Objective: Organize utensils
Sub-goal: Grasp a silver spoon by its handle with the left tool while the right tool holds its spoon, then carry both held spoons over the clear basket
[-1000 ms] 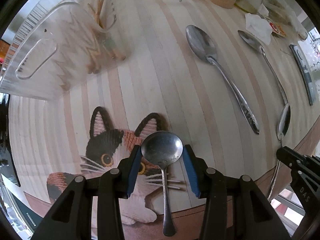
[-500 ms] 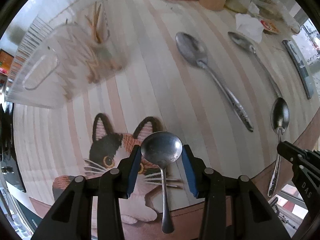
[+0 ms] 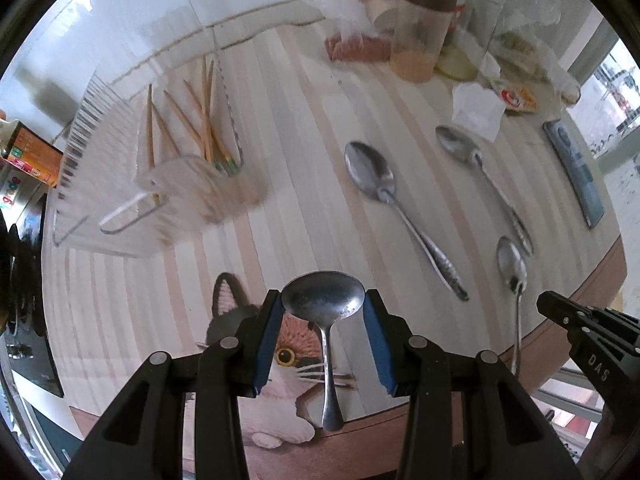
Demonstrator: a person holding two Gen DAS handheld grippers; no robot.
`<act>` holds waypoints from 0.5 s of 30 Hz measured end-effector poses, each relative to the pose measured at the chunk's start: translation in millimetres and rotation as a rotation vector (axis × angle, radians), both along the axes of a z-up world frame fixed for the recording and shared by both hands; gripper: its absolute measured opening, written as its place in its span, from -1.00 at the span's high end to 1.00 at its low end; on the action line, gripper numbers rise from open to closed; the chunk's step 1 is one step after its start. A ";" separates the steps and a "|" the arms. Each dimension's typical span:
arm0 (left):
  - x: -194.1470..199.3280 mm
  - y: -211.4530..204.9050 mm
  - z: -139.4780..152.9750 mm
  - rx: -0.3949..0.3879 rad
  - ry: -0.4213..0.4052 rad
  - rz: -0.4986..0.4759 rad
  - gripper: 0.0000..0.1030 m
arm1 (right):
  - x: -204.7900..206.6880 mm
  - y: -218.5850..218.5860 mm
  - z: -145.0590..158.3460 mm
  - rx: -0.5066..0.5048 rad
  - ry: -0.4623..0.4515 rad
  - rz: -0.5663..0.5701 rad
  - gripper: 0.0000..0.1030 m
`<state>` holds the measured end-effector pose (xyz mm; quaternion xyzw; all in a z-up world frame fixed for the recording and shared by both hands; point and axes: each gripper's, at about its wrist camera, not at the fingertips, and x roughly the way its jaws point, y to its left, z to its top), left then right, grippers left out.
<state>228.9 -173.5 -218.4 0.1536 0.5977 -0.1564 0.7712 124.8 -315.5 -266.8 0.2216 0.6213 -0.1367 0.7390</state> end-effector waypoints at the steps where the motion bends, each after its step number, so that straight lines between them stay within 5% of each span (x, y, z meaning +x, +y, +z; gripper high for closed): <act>1: 1.4 0.7 3.9 -0.003 -0.004 0.000 0.26 | -1.6 -3.5 3.9 0.006 -0.010 -0.010 1.00; 7: 5.1 1.9 9.7 0.007 -0.020 0.006 0.26 | -2.1 -24.6 4.5 0.085 -0.016 -0.043 0.97; 9: 7.6 5.5 3.5 0.015 -0.013 0.013 0.26 | 5.6 -24.8 -9.9 0.134 0.020 -0.054 0.86; 11: 9.9 8.6 -5.9 0.023 -0.002 0.019 0.26 | 8.6 -22.0 -16.7 0.139 0.036 -0.049 0.46; 15: 10.0 12.8 -16.4 0.034 0.013 0.031 0.26 | 14.6 -10.8 -34.2 0.110 0.088 -0.008 0.40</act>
